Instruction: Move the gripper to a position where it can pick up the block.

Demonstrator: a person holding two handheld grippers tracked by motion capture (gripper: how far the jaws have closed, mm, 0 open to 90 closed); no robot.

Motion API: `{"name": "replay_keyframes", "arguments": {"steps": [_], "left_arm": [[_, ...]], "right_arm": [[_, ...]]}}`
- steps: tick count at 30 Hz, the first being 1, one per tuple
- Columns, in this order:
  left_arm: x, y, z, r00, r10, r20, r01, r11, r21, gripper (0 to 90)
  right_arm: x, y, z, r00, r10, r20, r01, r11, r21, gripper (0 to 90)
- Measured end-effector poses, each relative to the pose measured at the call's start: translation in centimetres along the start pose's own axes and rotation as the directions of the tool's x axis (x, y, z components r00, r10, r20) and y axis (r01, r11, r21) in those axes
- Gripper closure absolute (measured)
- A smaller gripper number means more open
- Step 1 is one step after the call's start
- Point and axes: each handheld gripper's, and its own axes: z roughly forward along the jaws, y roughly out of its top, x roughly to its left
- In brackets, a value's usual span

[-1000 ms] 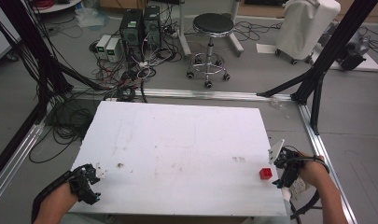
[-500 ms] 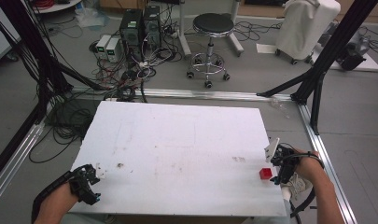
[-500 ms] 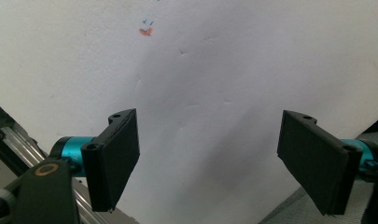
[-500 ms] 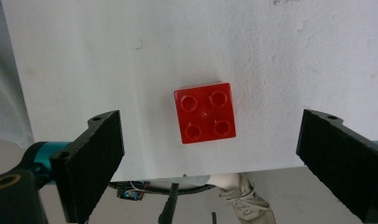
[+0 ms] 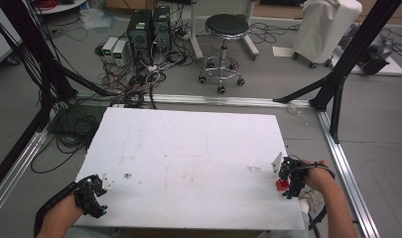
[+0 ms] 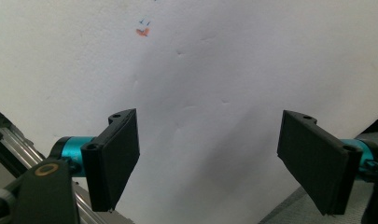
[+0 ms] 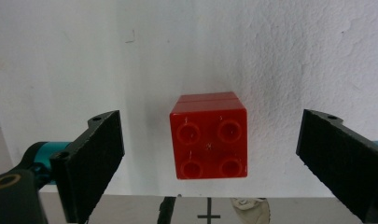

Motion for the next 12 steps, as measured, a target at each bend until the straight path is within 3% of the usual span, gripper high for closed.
{"name": "replay_keyframes", "arguments": {"steps": [6, 12], "left_arm": [[0.04, -0.15, 0.01, 0.9998, -0.018, -0.003, 0.018, 0.9998, -0.013, 21.2], [0.15, -0.12, -0.03, 0.9999, -0.011, -0.002, 0.010, 0.9999, -0.013, 21.1]], "right_arm": [[-0.15, 0.29, 0.20, 0.9999, -0.005, -0.012, 0.005, 1.000, 0.006, 6.9], [-0.02, 0.11, 0.04, 1.0000, -0.004, -0.001, 0.004, 1.000, 0.002, 6.8]]}}
